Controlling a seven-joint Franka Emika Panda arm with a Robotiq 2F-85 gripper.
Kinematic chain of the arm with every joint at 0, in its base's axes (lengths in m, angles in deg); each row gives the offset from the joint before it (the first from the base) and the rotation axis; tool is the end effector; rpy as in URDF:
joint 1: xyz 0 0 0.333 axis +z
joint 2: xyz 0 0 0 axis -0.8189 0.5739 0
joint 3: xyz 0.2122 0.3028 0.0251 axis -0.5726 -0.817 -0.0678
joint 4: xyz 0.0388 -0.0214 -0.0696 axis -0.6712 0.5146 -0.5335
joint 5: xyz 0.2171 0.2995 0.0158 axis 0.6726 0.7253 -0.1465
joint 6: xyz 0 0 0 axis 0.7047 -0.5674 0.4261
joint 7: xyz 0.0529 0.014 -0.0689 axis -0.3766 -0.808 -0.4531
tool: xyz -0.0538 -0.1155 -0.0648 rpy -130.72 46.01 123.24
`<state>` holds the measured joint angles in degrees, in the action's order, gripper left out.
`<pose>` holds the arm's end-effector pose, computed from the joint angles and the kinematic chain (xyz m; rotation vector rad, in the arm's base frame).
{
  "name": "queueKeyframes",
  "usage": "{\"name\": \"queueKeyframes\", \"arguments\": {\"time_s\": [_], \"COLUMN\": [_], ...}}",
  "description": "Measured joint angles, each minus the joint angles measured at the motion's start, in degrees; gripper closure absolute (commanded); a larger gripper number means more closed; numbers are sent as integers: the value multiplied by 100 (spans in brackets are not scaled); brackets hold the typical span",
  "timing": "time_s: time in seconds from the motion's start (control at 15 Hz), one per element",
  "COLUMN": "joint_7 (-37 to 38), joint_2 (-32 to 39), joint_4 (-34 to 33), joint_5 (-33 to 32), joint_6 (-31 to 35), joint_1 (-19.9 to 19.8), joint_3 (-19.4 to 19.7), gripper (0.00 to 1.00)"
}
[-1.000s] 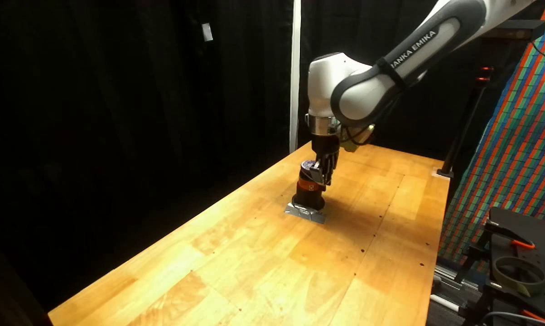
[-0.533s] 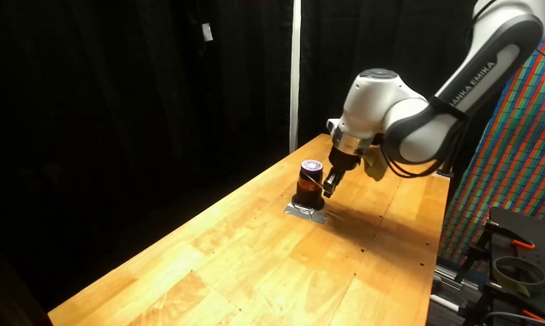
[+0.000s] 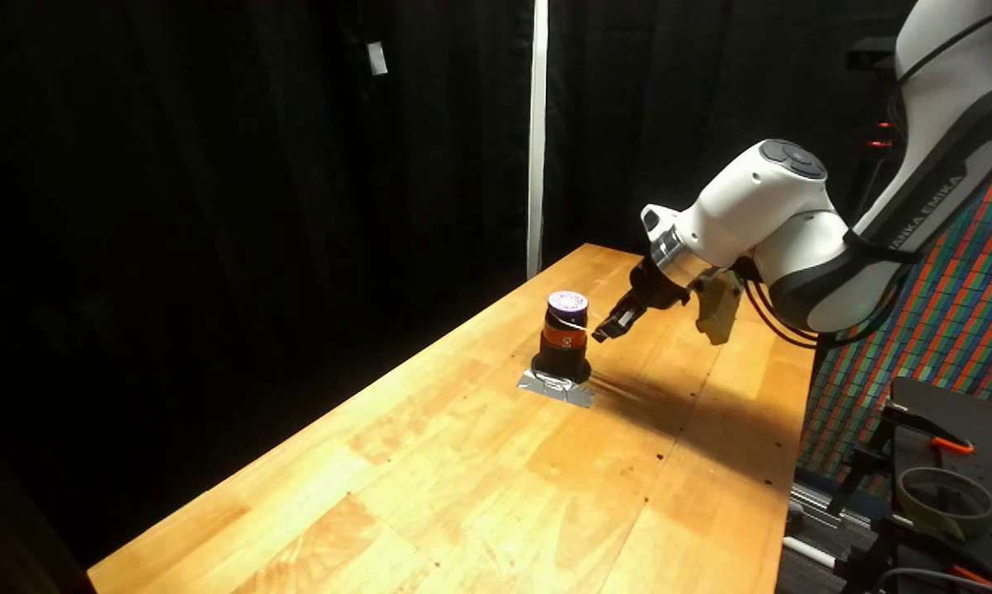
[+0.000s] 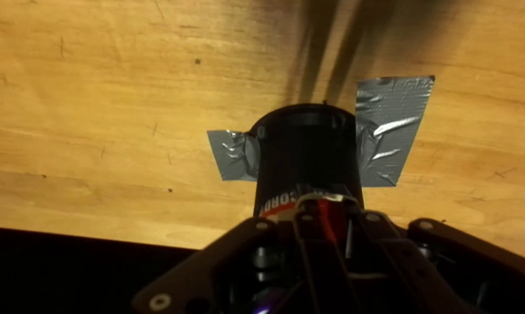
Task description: Put the elastic around the bottle
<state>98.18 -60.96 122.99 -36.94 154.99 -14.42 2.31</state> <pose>0.5458 0.1260 0.2594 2.9456 0.2711 0.8994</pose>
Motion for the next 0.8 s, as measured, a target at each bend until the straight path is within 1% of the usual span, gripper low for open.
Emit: {"name": "queueKeyframes", "arguments": {"time_s": [0.07, 0.13, 0.27, 0.4, 0.53, 0.8], "joint_7": [-2, -11, -23, -26, -26, -26], "joint_2": [120, 257, 588, 944, 1291, 1878], "joint_4": [85, 174, 368, 564, 720, 875], "joint_5": [149, 352, 852, 1430, 2118, 3583], "joint_6": [312, 590, 1136, 1652, 2086, 2590], "joint_1": [398, 742, 1326, 1785, 2174, 2848], "joint_3": [369, 645, 999, 1158, 1216, 1230], "gripper": [82, 82, 82, 82, 83, 83]}}
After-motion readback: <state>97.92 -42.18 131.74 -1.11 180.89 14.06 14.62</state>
